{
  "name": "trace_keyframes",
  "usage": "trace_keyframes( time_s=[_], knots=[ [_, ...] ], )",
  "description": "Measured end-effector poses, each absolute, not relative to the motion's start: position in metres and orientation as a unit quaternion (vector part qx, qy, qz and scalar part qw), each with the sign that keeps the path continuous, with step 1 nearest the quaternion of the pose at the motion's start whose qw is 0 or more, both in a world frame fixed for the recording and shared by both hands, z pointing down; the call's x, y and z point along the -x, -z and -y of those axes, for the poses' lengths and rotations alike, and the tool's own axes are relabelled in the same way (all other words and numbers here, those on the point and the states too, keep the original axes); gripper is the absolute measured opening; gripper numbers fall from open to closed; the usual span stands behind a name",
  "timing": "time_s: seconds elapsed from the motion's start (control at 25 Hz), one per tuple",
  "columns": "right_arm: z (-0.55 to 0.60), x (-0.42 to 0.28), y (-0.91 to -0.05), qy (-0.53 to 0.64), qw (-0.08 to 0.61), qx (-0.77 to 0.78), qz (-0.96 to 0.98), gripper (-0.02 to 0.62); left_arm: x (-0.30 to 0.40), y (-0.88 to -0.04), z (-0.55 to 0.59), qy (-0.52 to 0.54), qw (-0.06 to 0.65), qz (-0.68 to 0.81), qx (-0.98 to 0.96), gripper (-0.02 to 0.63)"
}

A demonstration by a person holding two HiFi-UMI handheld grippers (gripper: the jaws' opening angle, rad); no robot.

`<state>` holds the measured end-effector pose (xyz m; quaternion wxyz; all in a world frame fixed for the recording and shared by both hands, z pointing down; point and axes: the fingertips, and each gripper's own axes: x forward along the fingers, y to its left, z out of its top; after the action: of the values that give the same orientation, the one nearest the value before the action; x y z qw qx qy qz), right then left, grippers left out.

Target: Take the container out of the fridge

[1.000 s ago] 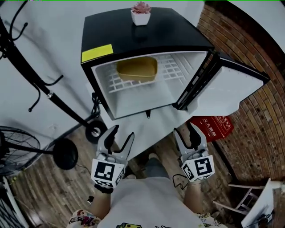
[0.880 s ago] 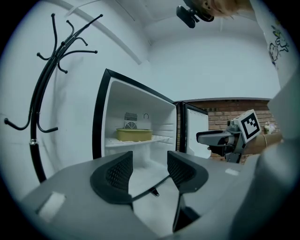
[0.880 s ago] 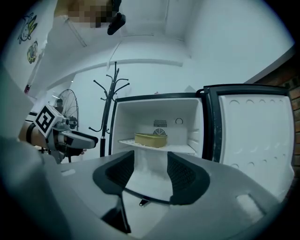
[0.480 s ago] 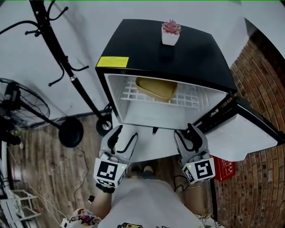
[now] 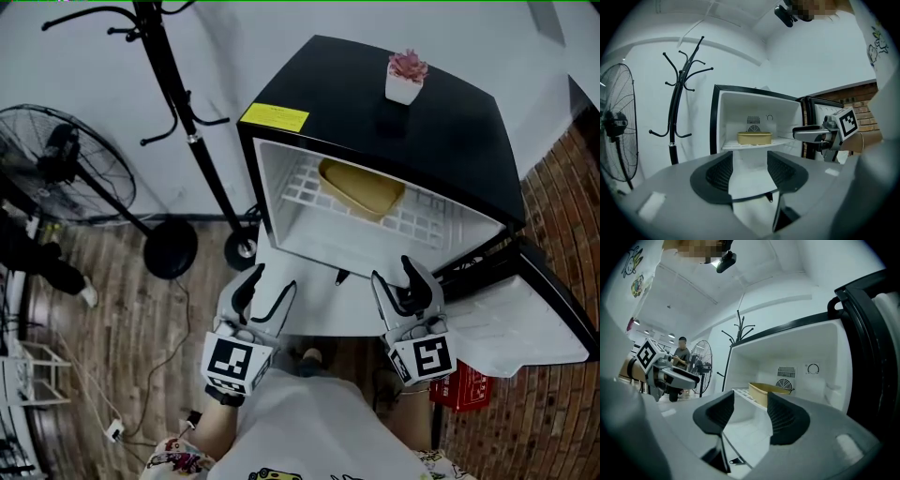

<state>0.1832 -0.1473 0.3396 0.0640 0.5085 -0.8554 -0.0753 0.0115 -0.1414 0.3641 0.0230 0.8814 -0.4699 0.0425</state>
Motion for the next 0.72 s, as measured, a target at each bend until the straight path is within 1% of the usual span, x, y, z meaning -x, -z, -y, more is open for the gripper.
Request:
trace_keyframes(
  time_s=[0.16,0.48,0.72],
  knots=[
    [0.149,-0.179,-0.339,0.078,0.066,-0.508,0.855,0.216,-0.009,-0.363,0.145,-0.034,0.009,0.464,-0.885,0.225],
    [0.155,-0.172,-0.337,0.080,0.072,-0.516,0.849,0.216,-0.005,-0.360,0.154,-0.028,0.014,0.454,-0.890,0.225],
    [0.158,-0.160,-0.338,0.101,0.094,-0.506,0.852,0.216,-0.006,-0.358,0.154,-0.017,0.008,0.449,-0.894,0.224]
  ],
)
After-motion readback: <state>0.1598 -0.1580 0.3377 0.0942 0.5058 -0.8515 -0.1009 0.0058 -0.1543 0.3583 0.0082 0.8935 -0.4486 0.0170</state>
